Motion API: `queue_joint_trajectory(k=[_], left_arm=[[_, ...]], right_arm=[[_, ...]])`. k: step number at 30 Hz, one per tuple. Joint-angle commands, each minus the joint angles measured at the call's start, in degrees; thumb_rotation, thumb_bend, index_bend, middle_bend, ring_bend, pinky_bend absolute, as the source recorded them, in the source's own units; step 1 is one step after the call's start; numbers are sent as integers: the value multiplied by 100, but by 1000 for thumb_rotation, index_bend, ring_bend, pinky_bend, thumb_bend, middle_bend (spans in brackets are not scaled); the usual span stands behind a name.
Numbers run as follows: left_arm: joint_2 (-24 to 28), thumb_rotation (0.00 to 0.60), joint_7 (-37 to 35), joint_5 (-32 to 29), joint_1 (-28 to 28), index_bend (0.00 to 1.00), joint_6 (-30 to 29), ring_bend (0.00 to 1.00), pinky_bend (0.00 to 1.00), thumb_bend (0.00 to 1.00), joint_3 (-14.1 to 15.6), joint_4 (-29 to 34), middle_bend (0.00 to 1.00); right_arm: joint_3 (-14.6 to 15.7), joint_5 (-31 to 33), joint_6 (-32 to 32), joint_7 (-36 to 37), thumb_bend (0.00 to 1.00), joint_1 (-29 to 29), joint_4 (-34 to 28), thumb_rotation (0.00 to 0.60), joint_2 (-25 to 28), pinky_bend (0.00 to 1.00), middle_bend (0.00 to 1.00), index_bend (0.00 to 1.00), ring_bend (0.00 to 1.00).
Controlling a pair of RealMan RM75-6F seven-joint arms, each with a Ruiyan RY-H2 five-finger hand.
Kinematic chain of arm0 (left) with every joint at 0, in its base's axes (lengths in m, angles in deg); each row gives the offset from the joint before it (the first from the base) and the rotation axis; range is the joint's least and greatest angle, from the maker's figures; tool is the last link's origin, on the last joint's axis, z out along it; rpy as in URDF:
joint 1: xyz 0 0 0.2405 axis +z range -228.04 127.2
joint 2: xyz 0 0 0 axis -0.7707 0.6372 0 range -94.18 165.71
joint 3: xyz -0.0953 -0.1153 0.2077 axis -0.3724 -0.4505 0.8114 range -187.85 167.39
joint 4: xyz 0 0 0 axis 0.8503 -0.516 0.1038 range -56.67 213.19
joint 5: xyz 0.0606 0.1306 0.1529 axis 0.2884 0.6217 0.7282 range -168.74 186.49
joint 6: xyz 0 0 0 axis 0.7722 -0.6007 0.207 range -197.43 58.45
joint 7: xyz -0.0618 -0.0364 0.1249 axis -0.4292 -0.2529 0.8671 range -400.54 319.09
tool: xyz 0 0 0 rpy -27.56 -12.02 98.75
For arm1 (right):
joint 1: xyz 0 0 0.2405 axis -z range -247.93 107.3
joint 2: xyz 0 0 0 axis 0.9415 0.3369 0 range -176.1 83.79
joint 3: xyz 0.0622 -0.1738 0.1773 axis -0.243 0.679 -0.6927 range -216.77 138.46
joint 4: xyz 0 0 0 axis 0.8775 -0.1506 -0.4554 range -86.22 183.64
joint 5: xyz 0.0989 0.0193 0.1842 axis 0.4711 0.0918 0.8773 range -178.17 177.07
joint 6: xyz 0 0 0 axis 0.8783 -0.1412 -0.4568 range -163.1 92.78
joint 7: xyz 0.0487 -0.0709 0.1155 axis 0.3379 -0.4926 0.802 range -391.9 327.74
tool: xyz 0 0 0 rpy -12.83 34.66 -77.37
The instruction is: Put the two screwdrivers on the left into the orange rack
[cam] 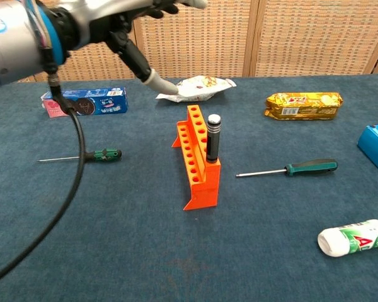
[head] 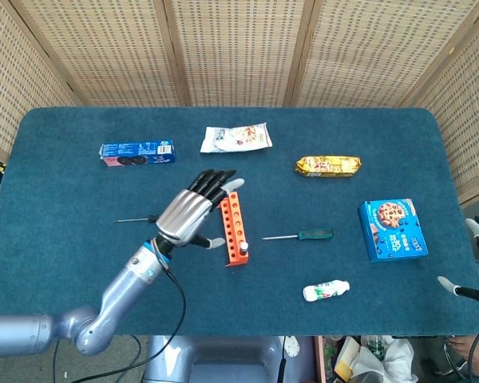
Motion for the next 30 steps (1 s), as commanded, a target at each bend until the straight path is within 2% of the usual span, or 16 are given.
queue_joint_trajectory(k=[1, 5, 8, 10, 18, 24, 30], left_arm=[[553, 600, -88, -85, 387, 37, -130, 0, 0, 0, 206, -58, 0], [633, 600, -266, -347, 557, 259, 37, 0, 0, 35, 395, -563, 0], [489, 600, -391, -464, 621, 347, 131, 0, 0, 139, 484, -1030, 0], [378, 600, -447, -530, 636, 375, 200, 0, 0, 171, 515, -1292, 0], [-159, 600, -603, -895, 608, 382, 616, 0, 0, 187, 578, -2234, 0], [-557, 600, -669, -992, 571, 384, 832, 0, 0, 193, 593, -2716, 0], [-1025, 600, -697, -1237, 499, 427, 1068, 0, 0, 226, 529, -3306, 0]], right_arm=[[16, -29, 22, -40, 0, 6, -34, 600, -4, 0, 0, 0, 0], [27, -44, 40, -112, 0, 8, -72, 600, -15, 0, 0, 0, 0], [29, -39, 47, -159, 0, 7, -82, 600, -26, 0, 0, 0, 0], [32, -34, 41, -179, 0, 4, -89, 600, -32, 0, 0, 0, 0], [23, 33, -31, -210, 0, -23, -70, 600, -44, 0, 0, 0, 0], [15, 49, -63, -155, 0, -35, -44, 600, -34, 0, 0, 0, 0], [21, 43, -78, -105, 0, -35, -33, 600, -20, 0, 0, 0, 0]])
